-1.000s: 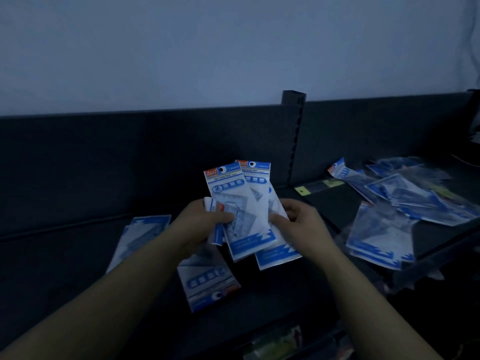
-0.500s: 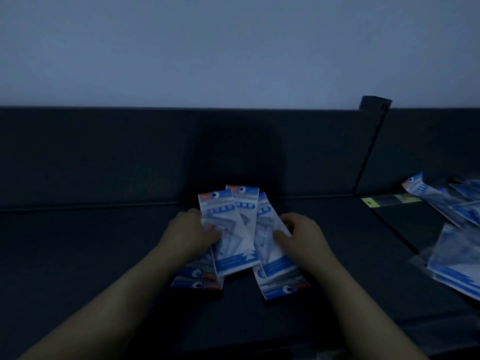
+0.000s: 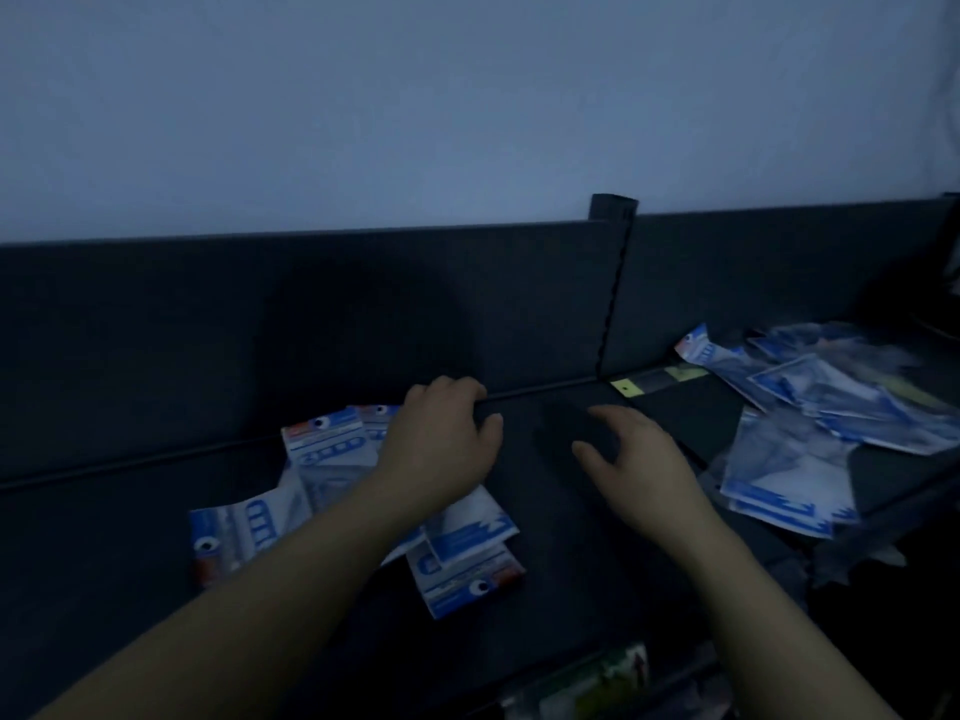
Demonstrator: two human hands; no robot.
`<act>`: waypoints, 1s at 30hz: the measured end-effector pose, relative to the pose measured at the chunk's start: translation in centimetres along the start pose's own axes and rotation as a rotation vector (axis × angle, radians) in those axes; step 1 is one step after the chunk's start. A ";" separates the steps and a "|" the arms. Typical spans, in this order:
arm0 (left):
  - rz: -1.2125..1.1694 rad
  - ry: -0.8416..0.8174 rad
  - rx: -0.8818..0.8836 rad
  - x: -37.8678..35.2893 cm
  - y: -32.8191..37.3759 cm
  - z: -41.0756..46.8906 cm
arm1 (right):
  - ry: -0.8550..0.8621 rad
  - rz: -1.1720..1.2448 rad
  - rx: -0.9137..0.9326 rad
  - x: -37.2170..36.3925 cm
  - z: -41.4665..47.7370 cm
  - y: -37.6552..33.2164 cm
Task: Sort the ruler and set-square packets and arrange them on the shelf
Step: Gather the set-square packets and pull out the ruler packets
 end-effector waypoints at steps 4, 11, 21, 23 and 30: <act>-0.078 -0.072 -0.090 -2.0 5.3 1.8 | 0.077 -0.054 -0.115 4.4 -0.9 4.4; -0.202 -0.281 -0.195 -7.2 15.6 4.7 | 0.118 -0.100 -0.341 10.7 -2.3 12.9; -0.171 -0.545 -0.182 -14.6 25.8 9.9 | 0.066 -0.078 -0.366 15.9 -1.5 19.6; -0.177 -0.573 -0.147 -15.4 25.9 10.7 | -0.008 -0.082 -0.304 15.7 -1.0 19.9; -0.336 -0.649 0.038 -16.3 22.8 13.6 | -0.146 -0.122 -0.305 15.7 0.9 22.3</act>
Point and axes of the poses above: each hand's wrist, its own z-axis towards the middle knuckle, its own x-axis out of the back of the hand, y = z × x, the point moved 5 cm from there along z, towards the middle knuckle, and after that the axes turned 13 degrees about z, right-handed, at the moved point
